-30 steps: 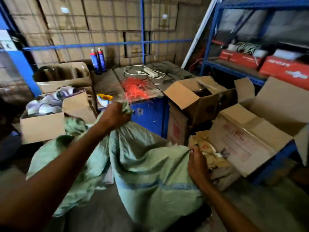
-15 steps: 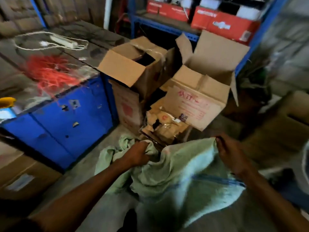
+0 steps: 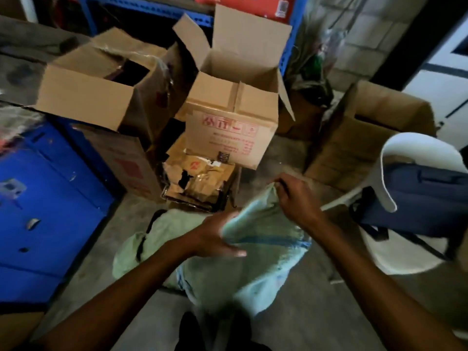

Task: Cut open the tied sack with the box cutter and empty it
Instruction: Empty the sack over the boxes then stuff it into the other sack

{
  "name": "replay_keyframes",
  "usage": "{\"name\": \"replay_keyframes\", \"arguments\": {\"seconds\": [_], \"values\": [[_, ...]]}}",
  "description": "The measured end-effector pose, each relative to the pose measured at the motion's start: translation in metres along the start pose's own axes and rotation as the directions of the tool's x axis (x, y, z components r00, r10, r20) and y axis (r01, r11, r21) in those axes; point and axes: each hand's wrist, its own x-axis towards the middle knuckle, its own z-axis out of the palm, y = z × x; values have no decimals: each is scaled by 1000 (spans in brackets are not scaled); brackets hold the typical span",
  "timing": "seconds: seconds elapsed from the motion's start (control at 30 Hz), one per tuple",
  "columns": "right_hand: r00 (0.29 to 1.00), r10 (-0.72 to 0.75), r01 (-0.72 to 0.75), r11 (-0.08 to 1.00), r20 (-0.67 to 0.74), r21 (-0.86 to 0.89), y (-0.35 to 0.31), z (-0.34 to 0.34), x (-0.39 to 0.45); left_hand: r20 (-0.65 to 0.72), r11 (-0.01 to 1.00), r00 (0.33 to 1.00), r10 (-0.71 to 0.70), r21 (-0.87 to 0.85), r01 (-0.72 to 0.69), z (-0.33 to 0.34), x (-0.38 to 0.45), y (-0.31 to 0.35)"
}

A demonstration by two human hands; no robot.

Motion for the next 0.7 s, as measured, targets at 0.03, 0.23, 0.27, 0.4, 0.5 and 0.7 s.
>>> {"name": "replay_keyframes", "arguments": {"seconds": [0.03, 0.23, 0.27, 0.4, 0.5, 0.7], "values": [[1000, -3, 3, 1000, -3, 19, -4, 2, 4, 27, 999, 999, 47, -22, -46, 2, 0, 14], [998, 9, -19, 989, 64, 146, -20, 10, 15, -466, 965, 848, 253, 187, -185, 1, 13, 22], [998, 18, -28, 985, 62, 172, -18, 10, 14, -493, 959, 827, 270, 212, -186, -8, 14, 19], [980, 77, -119, 965, 182, 234, -8, 4, -1, -538, 922, 764, 356, 337, -193, -44, 7, 4], [896, 38, -58, 998, 442, 32, -5, 17, -29, -550, 937, 769, 326, 298, -184, -56, 4, -2], [984, 35, -60, 989, 176, 137, 15, 43, -35, -587, 932, 749, 305, 344, -110, -59, -14, -19]]}}
